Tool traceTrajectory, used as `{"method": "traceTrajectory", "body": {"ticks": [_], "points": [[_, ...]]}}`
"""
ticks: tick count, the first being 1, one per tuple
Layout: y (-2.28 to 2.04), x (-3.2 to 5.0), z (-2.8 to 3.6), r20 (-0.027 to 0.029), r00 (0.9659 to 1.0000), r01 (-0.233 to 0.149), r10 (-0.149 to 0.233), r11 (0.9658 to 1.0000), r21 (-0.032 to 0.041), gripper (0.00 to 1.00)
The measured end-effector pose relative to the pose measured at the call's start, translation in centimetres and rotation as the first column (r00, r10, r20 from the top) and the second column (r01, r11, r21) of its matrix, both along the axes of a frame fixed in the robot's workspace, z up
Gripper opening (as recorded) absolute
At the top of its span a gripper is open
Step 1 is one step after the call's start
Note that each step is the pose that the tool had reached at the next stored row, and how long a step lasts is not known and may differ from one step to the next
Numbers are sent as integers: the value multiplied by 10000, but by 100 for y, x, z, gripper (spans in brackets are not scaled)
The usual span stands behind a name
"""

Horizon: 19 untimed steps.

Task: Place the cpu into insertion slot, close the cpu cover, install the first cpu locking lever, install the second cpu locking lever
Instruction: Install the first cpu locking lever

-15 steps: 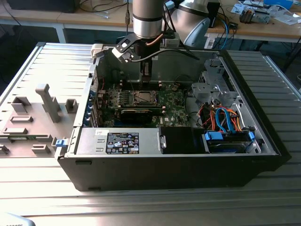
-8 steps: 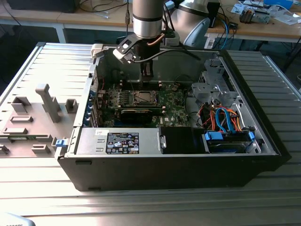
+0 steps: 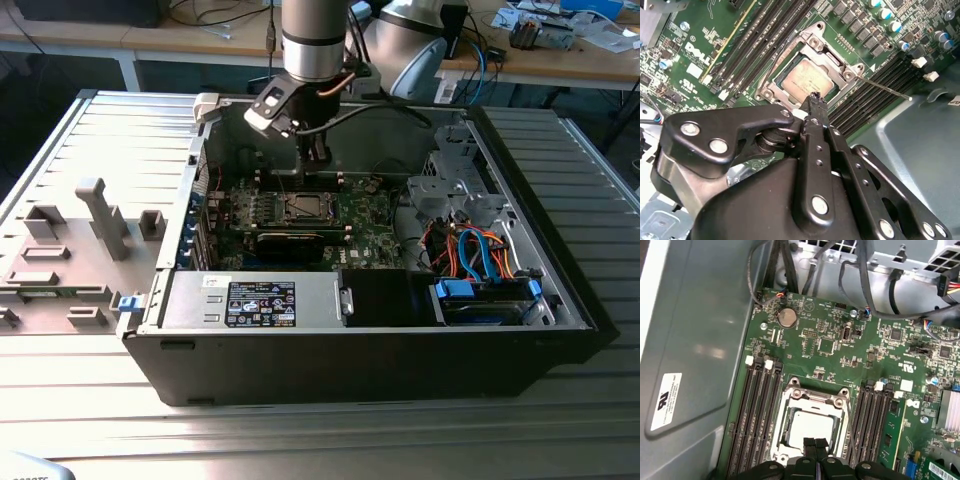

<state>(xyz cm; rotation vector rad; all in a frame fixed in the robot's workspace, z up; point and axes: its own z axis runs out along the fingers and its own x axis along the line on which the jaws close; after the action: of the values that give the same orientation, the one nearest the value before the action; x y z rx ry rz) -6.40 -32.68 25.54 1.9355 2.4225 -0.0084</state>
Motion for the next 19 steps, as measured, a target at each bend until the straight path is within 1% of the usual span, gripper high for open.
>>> {"method": "traceTrajectory", "body": {"ticks": [6, 7, 8, 11, 13, 15, 19], "points": [[0, 0, 0, 0, 9989, -476, 476, 9989, 0, 11], [0, 0, 0, 0, 9977, -677, 677, 9977, 0, 11], [0, 0, 0, 0, 9930, -1183, 1183, 9930, -1, 11], [0, 0, 0, -1, 9901, -1400, 1400, 9901, 0, 11], [0, 0, 0, -1, 9877, -1565, 1565, 9877, 0, 11], [0, 0, 0, 0, 9865, -1641, 1641, 9865, 0, 11], [0, 0, 0, 0, 9811, -1933, 1933, 9811, 0, 11]]}}
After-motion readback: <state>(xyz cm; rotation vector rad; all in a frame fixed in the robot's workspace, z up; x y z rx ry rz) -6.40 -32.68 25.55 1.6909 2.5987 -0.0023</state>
